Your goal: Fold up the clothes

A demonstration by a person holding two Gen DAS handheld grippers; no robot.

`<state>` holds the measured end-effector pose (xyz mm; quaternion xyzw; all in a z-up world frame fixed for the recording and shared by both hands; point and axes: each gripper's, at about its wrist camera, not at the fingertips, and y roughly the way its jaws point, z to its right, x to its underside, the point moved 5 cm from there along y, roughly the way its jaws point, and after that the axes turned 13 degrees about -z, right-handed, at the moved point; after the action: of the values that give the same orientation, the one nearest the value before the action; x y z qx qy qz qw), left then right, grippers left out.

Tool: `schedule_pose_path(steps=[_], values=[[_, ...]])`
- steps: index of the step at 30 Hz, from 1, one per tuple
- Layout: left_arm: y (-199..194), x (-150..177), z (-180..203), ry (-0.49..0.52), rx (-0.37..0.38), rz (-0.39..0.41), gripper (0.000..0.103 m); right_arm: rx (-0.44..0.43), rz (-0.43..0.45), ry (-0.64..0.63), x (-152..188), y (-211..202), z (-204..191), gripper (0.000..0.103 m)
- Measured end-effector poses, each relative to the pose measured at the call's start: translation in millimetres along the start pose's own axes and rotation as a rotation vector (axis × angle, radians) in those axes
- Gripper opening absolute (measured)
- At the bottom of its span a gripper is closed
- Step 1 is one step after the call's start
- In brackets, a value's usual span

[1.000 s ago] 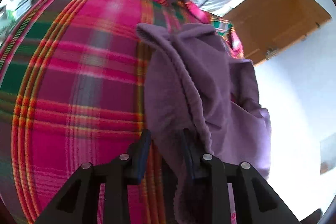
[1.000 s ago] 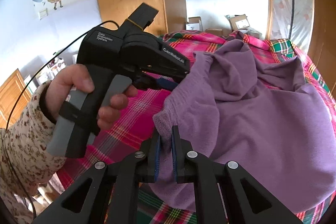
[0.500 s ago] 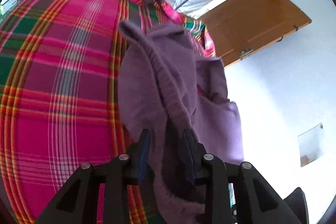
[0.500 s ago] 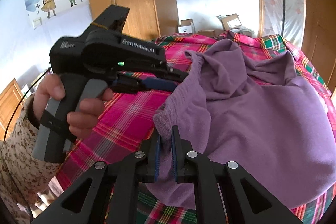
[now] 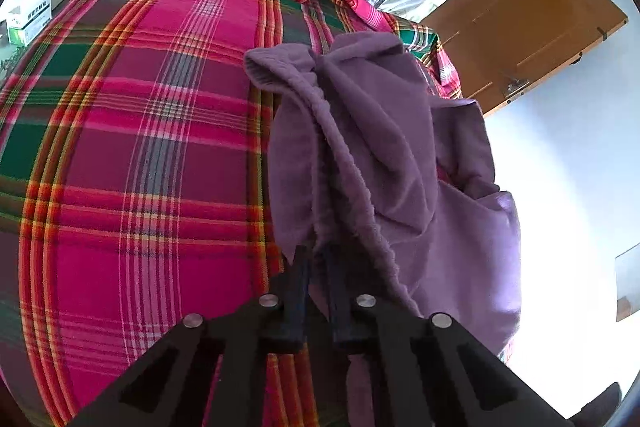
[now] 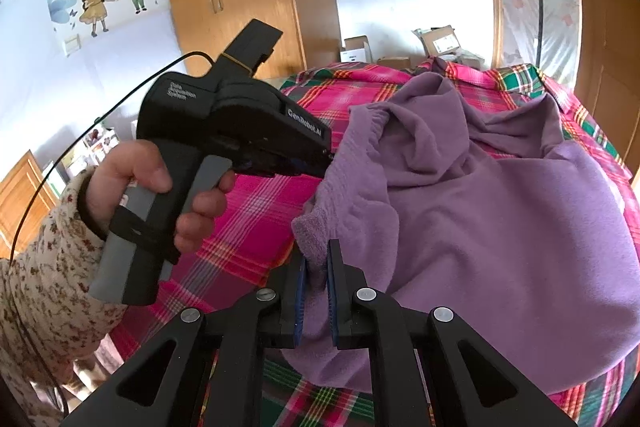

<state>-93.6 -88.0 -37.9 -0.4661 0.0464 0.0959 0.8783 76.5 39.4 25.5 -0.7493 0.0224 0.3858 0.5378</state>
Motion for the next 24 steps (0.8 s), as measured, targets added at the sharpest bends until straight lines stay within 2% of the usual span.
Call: schedule_pose_path(steps=[4, 8, 11, 13, 15, 20, 24], values=[[-15.5, 4.7, -14.6, -0.077, 0.069, 0.048, 0.004, 0.001, -0.006, 0.004, 1.4, 1.4, 0.5, 0.010], [-40.7, 14.6, -29.4, -0.125, 0.083, 0.146, 0.004, -0.011, -0.008, -0.004, 1.4, 4.0, -2.2, 0.010], [-51.2, 19.4, -41.2, -0.155, 0.087, 0.188, 0.004, -0.031, -0.019, -0.029, 2.2, 8.4, -10.7, 0.010], [-45.5, 19.2, -49.0, -0.177, 0.075, 0.180, 0.004, -0.041, -0.037, -0.048, 4.1, 14.4, -17.0, 0.010], [-33.5, 19.4, -58.1, -0.205, 0.076, 0.129, 0.004, -0.051, -0.057, -0.063, 5.6, 20.1, -20.8, 0.010], [-29.9, 15.4, -68.2, -0.242, 0.178, 0.121, 0.007, -0.052, -0.080, -0.109, 8.1, 28.8, -30.4, 0.010], [-29.6, 11.9, -74.9, -0.244, 0.218, 0.121, 0.012, -0.051, -0.108, -0.123, 10.3, 37.9, -35.4, 0.010]])
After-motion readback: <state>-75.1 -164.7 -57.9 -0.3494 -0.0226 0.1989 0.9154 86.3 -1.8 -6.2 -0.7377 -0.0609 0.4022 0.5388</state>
